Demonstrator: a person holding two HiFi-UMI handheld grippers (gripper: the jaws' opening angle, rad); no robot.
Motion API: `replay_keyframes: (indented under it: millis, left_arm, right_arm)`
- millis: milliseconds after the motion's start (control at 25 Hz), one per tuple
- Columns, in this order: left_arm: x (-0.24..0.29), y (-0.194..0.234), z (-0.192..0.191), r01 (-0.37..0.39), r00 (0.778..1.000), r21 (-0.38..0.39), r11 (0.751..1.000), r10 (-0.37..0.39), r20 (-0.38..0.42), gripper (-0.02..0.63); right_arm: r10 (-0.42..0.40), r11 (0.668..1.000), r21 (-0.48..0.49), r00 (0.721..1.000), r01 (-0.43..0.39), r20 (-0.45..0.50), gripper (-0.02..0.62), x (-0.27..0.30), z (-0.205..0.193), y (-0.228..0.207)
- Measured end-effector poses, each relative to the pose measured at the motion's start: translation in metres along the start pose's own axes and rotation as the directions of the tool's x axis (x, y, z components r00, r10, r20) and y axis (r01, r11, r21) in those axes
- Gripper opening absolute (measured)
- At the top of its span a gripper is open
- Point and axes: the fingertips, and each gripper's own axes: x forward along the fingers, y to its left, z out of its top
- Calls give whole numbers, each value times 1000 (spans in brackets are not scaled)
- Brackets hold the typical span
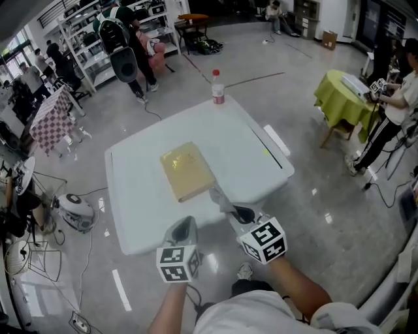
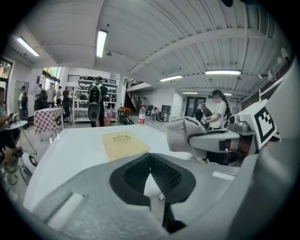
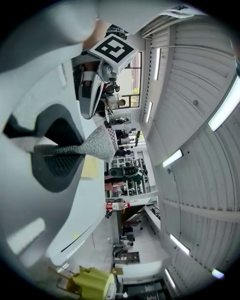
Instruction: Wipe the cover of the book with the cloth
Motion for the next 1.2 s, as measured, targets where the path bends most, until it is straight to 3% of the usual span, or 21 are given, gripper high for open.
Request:
replay_keyframes:
  millis: [560,1200]
  left_arm:
    - [38,40,22,-166,986,-34,986,166,10,6]
    - [108,150,32,-213,975,-85,973,217,41,6]
  right_arm:
    - [133,977,-163,990,-138,-37,17,67,30,-51]
    - [136,911,-370,980,-182,-146,17,217,50,-85]
